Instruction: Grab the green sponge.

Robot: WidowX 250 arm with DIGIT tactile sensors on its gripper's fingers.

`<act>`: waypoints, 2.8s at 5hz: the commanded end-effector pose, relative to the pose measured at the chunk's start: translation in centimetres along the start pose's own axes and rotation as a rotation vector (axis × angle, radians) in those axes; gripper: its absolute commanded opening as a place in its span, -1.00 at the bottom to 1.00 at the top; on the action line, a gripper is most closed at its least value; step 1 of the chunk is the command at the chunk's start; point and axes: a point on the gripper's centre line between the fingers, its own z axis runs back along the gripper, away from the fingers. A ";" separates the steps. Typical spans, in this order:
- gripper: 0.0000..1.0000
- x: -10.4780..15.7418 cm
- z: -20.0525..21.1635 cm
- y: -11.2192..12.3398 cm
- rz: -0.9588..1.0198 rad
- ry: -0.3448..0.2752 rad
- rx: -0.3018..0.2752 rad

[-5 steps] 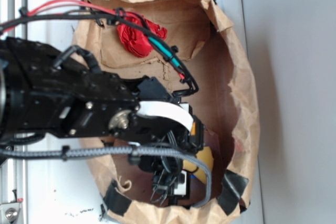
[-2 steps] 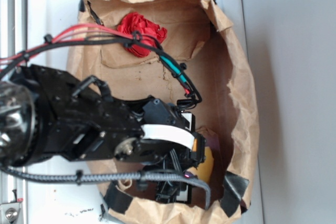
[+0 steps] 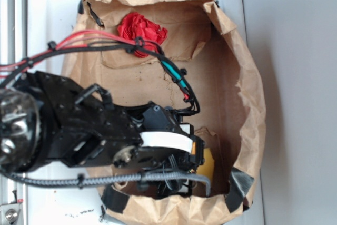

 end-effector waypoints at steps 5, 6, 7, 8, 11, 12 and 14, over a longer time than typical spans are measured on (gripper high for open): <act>-1.00 7.1 7.0 6.7 0.238 0.032 0.005; -1.00 7.7 9.1 7.2 0.255 0.063 -0.018; -1.00 7.8 10.2 7.2 0.246 0.073 0.004; -1.00 7.3 11.5 7.5 0.218 0.075 0.049; -1.00 5.8 14.6 8.1 0.145 0.094 0.143; -1.00 5.6 15.2 8.2 0.125 0.119 0.147; -1.00 5.1 15.8 9.0 0.099 0.142 0.140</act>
